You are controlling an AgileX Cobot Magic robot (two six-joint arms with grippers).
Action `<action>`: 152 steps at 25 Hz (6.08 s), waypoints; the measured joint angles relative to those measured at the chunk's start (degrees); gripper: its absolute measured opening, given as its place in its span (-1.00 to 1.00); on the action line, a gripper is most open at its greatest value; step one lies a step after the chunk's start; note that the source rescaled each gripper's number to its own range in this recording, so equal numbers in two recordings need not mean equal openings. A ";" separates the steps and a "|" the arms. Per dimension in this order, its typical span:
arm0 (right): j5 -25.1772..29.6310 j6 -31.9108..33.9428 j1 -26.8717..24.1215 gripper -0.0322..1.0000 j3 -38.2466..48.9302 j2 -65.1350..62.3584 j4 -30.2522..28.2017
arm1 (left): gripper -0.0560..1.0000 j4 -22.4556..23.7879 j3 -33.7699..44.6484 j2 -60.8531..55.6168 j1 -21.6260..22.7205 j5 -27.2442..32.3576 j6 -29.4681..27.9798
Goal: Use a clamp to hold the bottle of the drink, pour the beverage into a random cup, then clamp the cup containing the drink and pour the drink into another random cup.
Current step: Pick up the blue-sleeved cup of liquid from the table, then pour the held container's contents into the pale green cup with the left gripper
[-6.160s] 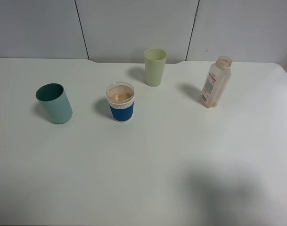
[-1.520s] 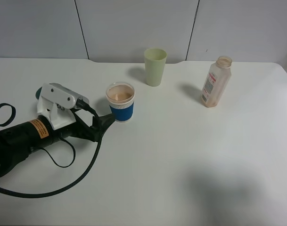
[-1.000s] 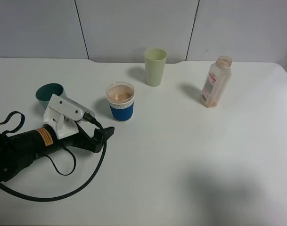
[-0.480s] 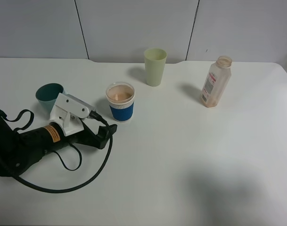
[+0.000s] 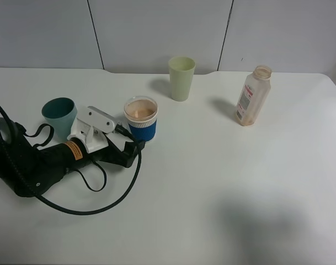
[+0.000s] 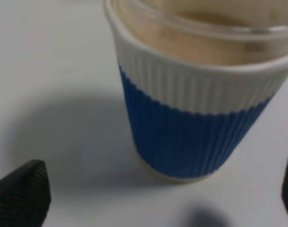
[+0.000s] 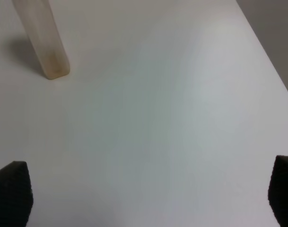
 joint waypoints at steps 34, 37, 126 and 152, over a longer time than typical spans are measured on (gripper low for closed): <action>0.00 0.00 0.00 1.00 0.00 0.00 0.00 | 0.96 6.86 -12.64 8.62 0.00 -0.13 -1.76; 0.00 0.00 0.00 1.00 0.00 0.00 0.00 | 0.96 7.13 -13.54 8.73 0.00 -0.13 -1.95; 0.00 0.00 0.00 1.00 0.00 0.00 0.05 | -0.85 9.31 -41.02 -3.88 5.00 50.54 1.13; 0.00 0.00 0.00 1.00 0.00 0.00 0.05 | -0.85 5.56 -53.66 -3.04 7.74 62.31 9.50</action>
